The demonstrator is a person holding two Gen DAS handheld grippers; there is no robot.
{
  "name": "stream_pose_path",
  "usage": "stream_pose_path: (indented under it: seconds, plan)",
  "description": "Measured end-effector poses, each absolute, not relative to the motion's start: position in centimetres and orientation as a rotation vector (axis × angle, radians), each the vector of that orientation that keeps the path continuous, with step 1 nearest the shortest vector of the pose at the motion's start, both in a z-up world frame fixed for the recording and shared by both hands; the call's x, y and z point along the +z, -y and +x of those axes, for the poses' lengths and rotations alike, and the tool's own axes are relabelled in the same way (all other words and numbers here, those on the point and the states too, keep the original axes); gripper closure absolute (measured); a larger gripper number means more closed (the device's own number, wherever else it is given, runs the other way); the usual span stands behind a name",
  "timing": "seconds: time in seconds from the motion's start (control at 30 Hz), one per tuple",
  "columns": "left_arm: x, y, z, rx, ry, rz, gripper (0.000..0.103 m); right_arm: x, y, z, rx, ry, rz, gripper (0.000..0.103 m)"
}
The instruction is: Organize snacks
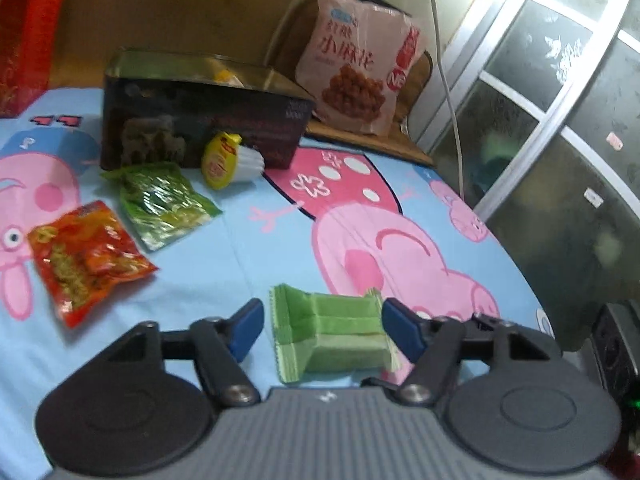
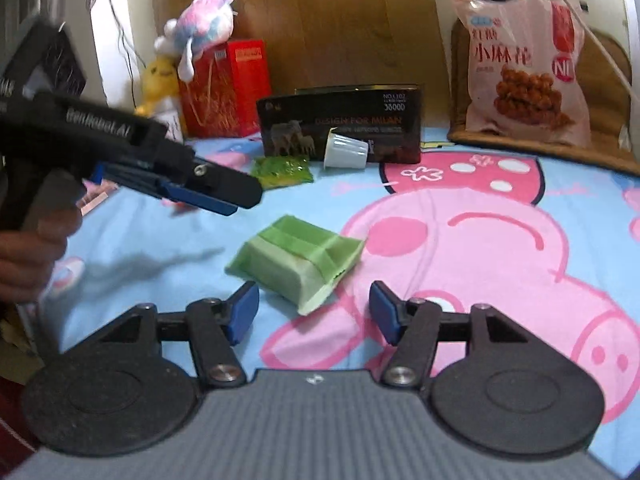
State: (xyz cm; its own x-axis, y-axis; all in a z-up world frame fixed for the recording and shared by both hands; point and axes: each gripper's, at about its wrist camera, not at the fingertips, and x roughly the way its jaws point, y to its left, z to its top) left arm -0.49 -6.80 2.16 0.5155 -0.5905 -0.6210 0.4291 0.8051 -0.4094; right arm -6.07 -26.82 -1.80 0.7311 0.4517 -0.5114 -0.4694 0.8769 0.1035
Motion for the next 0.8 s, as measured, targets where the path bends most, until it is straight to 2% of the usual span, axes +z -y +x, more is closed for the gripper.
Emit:
stream_pose_path:
  seconds: [0.03,0.2,0.27,0.33,0.4,0.47,0.5,0.8]
  plan:
    - [1.9,7.1,-0.3,-0.624,-0.837,-0.215,0.028,-1.9,26.5,-6.1,0.504,-0.547,-0.063,0.039]
    - [0.6,7.8,-0.8,-0.643,-0.857,-0.205,0.03,-2.3,26.0,-5.7,0.501,-0.53,-0.1,0.038]
    - [0.4,7.9,-1.2,-0.652,-0.852,-0.195,0.042,-2.4,26.0,-5.4,0.507,-0.526,-0.1,0.039]
    - [0.4,7.8,-1.4,-0.642,-0.845,-0.192,0.054,-2.4,25.7,-5.3,0.521,-0.522,-0.104,0.046]
    - [0.4,7.5,-1.5,-0.633,-0.844,-0.193,0.058,-2.2,25.3,-5.3,0.51,-0.518,-0.116,0.049]
    - [0.4,7.2,-1.5,-0.63,-0.853,-0.214,0.059,-2.2,25.0,-5.3,0.506,-0.516,-0.116,0.05]
    - [0.5,6.9,-1.5,-0.625,-0.855,-0.222,0.059,-2.1,24.9,-5.4,0.512,-0.514,-0.113,0.055]
    - [4.7,4.9,0.2,-0.597,-0.708,-0.235,0.059,0.0,23.5,-3.7,0.524,-0.429,-0.104,0.057]
